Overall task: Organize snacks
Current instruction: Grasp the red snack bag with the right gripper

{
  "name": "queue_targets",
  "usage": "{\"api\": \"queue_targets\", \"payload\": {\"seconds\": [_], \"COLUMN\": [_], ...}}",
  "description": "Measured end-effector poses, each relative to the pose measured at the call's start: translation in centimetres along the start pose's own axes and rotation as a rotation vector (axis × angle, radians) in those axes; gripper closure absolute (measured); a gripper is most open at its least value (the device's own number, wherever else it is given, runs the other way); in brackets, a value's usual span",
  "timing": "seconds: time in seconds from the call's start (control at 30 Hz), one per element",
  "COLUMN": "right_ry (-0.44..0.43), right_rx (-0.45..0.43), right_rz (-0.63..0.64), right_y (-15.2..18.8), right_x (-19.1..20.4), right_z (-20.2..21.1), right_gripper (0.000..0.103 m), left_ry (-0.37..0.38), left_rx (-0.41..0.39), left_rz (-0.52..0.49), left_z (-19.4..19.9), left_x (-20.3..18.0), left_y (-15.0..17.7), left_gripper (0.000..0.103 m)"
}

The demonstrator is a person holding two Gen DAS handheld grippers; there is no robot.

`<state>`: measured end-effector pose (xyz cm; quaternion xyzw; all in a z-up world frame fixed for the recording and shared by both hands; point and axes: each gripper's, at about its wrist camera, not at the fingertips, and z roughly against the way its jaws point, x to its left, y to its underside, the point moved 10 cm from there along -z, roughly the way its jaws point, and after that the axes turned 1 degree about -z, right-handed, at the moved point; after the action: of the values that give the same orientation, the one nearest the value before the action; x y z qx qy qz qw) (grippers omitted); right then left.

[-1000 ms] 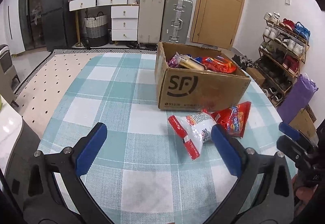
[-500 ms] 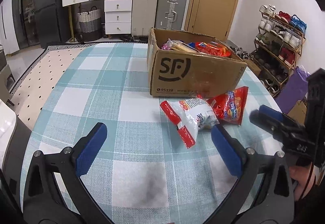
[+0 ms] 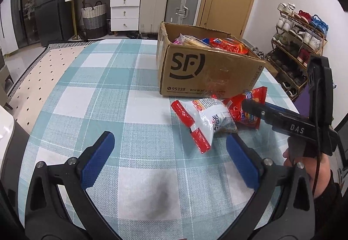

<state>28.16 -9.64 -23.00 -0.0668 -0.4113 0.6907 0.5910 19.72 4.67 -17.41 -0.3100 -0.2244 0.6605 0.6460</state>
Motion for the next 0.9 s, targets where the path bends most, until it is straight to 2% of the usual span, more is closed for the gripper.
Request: {"api": "queue_targets", "payload": {"seconds": [0.1,0.2,0.27,0.4,0.63,0.67,0.7,0.73,0.9], "right_ry": [0.023,0.010,0.011,-0.007,-0.001,0.008,0.006,-0.001,-0.016], "right_rx": [0.014,0.018,0.034,0.064,0.089,0.090,0.092,0.095,0.095], "right_rz": [0.011,-0.006,-0.013,-0.033,-0.037,-0.032,-0.033,-0.037,-0.040], "right_y": [0.0,0.2,0.4,0.5,1.0,1.0,1.2,1.2,1.4], "right_x": [-0.2,-0.3,-0.5,-0.7,-0.6,-0.6,-0.6,-0.6,-0.8], "right_z": [-0.7,-1.3,-1.7,-2.5,-3.0,-3.1,-3.0,-3.0,-2.5], "right_gripper": [0.002,0.002,0.003,0.024,0.032,0.035,0.045,0.047,0.051], "left_ry": [0.004,0.007,-0.017,-0.005,-0.017,-0.017,-0.018,-0.019,-0.016], "left_rx": [-0.001,-0.006,-0.006,0.003,0.000,0.001,0.001,0.001,0.004], "left_rz": [0.011,0.007,-0.011,-0.001,0.002,0.003,0.004,0.006,0.008], "left_z": [0.0,0.1,-0.2,-0.4,-0.4,-0.4,-0.4,-0.3,-0.2], "left_x": [0.2,0.2,0.3,0.3,0.6,0.7,0.7,0.7,0.6], "left_y": [-0.1,-0.1,0.0,0.2,0.2,0.2,0.2,0.2,0.3], "left_gripper": [0.001,0.001,0.001,0.001,0.001,0.001,0.001,0.001,0.001]}}
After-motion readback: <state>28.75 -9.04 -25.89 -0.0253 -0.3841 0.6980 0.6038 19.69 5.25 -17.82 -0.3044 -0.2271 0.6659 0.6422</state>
